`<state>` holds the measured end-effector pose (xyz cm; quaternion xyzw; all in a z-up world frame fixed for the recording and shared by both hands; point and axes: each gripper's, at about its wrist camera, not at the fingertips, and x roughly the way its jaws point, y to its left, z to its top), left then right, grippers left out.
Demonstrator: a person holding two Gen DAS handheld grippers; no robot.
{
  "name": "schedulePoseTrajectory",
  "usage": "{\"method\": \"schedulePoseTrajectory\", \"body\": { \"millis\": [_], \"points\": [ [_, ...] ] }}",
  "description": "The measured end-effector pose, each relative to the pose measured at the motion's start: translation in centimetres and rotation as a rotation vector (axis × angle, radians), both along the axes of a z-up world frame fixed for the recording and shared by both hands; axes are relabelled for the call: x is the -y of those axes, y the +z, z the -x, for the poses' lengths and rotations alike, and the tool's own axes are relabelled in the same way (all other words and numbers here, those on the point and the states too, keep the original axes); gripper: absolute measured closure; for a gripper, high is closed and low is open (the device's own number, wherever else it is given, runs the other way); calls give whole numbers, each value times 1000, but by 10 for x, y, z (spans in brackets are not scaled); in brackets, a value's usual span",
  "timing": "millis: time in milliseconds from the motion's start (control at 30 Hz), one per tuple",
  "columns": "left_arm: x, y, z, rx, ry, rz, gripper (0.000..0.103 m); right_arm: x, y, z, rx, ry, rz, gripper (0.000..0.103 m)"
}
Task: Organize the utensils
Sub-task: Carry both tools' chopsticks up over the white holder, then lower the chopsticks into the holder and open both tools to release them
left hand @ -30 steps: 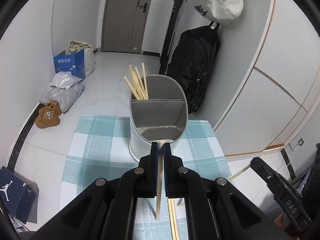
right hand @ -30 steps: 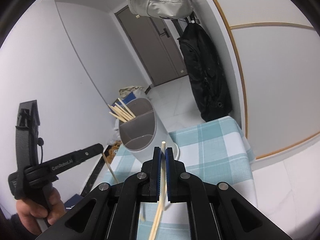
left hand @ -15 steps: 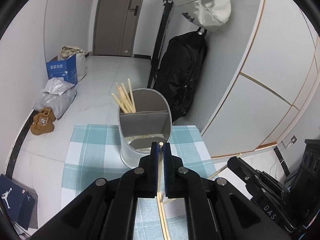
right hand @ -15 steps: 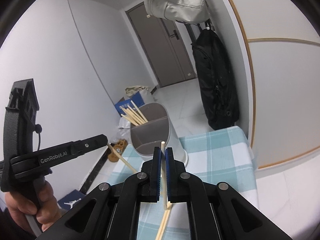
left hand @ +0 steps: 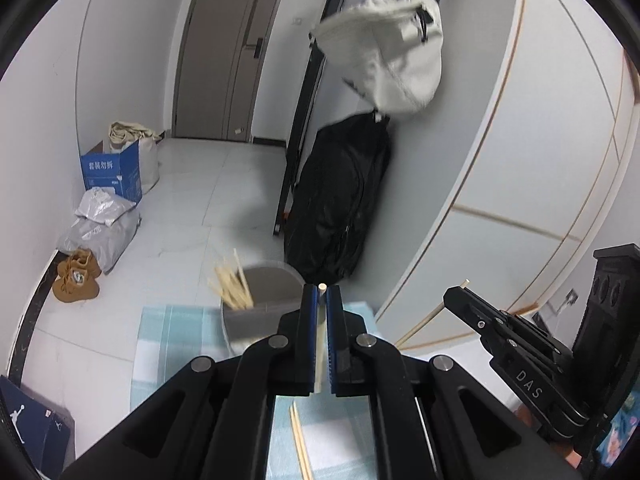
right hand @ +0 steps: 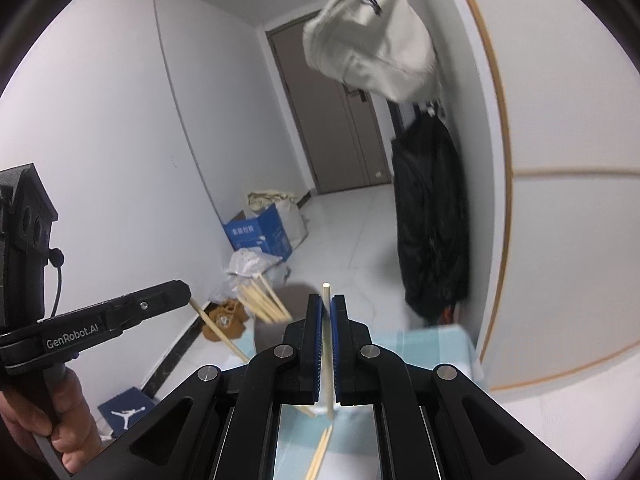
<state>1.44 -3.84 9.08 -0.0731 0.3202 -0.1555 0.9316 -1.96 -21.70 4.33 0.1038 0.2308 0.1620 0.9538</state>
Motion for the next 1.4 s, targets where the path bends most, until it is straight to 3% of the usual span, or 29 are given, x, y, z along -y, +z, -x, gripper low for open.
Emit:
{"method": "schedulePoseTrajectory", "body": {
  "millis": [400,533,933,1400],
  "points": [
    [-20,58,-40,89,43,46,102,-19,79,-55,64,39,34,99],
    [-31,57,-54,85,66,60,102,-27,89,-75,75,59,45,99],
    [-63,8,-96,-4,132,100,102,-73,58,-131,-6,159,144,99],
    [-71,-41,-117,-115,118,160,102,-107,14,-149,-97,266,329,99]
  ]
}}
